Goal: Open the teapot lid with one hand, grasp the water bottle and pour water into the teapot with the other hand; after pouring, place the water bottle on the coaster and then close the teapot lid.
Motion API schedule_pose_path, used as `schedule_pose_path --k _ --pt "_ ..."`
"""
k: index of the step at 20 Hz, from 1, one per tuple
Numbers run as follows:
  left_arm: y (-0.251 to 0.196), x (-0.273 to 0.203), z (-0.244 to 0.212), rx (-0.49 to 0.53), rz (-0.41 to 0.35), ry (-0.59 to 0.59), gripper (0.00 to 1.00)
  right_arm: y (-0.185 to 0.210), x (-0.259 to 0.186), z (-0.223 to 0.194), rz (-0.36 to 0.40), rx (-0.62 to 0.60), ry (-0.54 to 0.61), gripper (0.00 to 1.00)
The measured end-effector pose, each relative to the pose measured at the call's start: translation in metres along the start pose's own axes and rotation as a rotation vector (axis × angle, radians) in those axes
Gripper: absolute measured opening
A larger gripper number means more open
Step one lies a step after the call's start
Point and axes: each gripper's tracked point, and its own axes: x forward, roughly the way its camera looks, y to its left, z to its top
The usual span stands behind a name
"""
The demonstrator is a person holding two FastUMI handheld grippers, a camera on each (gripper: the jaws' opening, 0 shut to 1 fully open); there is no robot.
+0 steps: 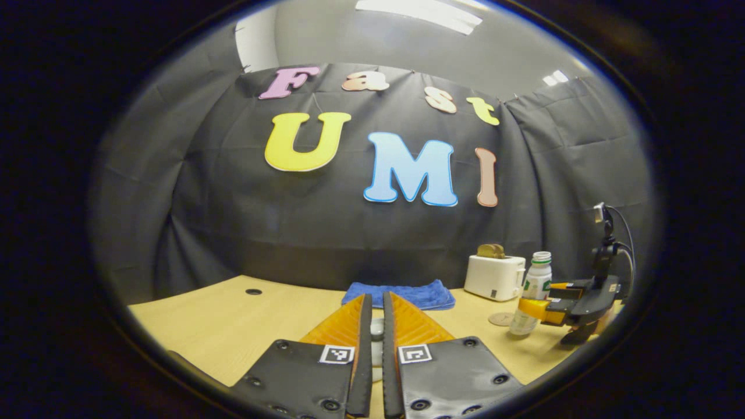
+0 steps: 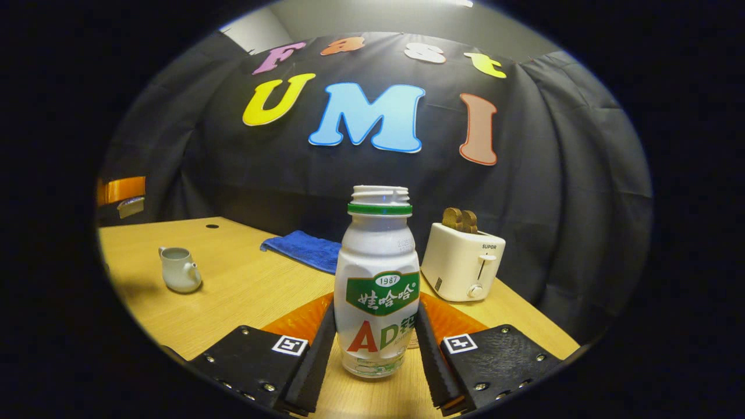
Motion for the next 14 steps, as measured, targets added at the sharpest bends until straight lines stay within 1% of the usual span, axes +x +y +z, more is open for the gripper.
schedule_pose_path --k 2,3,4,5,7,9,10,11,12,13,14 --pt "0.005 -0.022 0.001 0.015 0.005 0.0 0.17 0.013 -0.004 0.006 0.014 -0.043 -0.015 0.7" --pt "0.007 -0.032 0.001 0.021 0.009 -0.003 0.13 0.02 -0.006 0.01 0.023 -0.053 -0.021 0.7" --pt "0.007 -0.04 0.004 0.022 0.008 -0.007 0.13 0.029 -0.007 0.013 0.035 -0.067 -0.024 0.7" --pt "0.006 -0.047 0.002 0.02 0.008 -0.001 0.18 0.038 -0.007 0.017 0.044 -0.08 -0.03 0.7" --pt "0.002 -0.061 -0.001 0.005 -0.003 0.007 0.18 0.056 -0.006 0.02 0.062 -0.12 -0.032 0.7" --pt "-0.001 -0.075 -0.001 0.021 -0.005 0.005 0.18 0.073 -0.003 0.022 0.078 -0.163 -0.027 0.7" --pt "-0.003 -0.081 -0.001 0.035 -0.007 0.003 0.17 0.081 -0.002 0.024 0.088 -0.177 -0.023 0.7" --pt "-0.005 -0.087 -0.002 0.037 -0.01 0.005 0.13 0.09 0.0 0.025 0.101 -0.189 -0.017 0.7" --pt "-0.008 -0.091 -0.003 0.028 -0.019 0.006 0.18 0.099 0.001 0.026 0.114 -0.201 -0.011 0.7" --pt "-0.011 -0.097 -0.005 0.017 -0.026 0.008 0.14 0.107 0.003 0.027 0.122 -0.216 -0.003 0.7" --pt "-0.012 -0.1 -0.005 0.01 -0.03 0.008 0.13 0.113 0.006 0.027 0.129 -0.234 0.008 0.7"
